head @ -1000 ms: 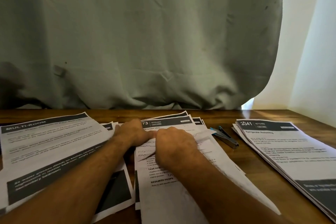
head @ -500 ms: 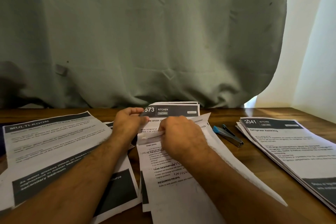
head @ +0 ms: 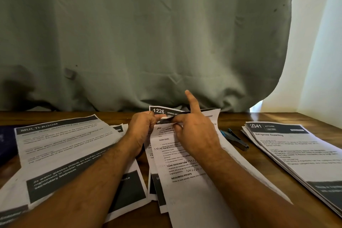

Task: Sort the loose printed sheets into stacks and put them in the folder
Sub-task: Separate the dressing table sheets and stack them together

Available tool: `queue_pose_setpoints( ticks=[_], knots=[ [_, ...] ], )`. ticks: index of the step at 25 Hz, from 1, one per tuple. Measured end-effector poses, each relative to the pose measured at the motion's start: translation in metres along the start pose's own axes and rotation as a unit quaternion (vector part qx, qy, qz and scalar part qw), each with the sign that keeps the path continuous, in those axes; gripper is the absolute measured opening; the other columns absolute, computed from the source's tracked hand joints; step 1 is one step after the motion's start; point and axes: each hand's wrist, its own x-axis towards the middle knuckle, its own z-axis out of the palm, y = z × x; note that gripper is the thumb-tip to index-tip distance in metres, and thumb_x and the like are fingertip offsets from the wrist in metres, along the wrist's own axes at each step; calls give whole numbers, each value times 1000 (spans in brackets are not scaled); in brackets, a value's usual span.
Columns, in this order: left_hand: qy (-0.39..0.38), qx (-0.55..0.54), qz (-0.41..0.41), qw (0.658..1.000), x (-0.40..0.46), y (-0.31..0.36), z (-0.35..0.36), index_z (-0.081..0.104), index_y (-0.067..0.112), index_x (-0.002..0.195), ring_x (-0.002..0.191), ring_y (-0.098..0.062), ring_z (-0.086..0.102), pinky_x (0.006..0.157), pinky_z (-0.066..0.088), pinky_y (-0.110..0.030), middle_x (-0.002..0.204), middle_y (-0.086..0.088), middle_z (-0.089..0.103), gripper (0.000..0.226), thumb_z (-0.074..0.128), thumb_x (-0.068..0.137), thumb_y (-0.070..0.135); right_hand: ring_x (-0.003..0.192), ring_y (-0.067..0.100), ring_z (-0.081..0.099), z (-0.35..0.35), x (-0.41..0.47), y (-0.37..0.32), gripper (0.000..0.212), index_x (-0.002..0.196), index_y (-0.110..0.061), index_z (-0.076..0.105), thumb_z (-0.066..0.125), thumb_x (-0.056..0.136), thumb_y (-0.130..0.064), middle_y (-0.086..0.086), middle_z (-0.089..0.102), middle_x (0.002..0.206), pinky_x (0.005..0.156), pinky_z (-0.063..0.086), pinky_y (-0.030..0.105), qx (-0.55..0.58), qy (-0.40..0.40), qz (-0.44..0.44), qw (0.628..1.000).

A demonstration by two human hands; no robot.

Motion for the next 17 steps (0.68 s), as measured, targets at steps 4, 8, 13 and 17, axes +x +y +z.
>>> queue_pose_setpoints(
  ticks=[4,8,13,17],
  knots=[
    [-22,-51,16,998,1,-6,-3,60,-3,78,93,-40,70,76,58,-46,108,-22,74,18,44,69,-4,105,11,58,-4,4,3,24,117,-34,67,54,97,-33,-8,56,134,95,49,31,-28,-71,-36,996],
    [64,-19,20,998,12,-5,-9,73,11,86,84,-29,76,76,63,-46,98,-13,76,17,60,85,0,102,15,59,-10,6,3,26,118,-35,66,52,98,-29,-5,66,114,94,51,36,-61,-165,-62,982],
    [129,-17,30,991,16,-5,-11,61,20,121,95,-26,72,70,64,-42,115,-4,69,47,72,83,-7,91,13,54,-13,4,-4,25,116,-38,63,57,95,-26,-7,64,105,82,48,30,-104,-190,-95,971],
    [142,-42,4,989,17,-5,-13,64,18,120,83,-24,75,67,64,-39,103,-7,74,35,66,90,-1,67,12,49,-9,-1,-9,32,109,-31,34,59,92,-22,-7,46,71,63,40,31,-91,-130,-129,979]
  ],
)
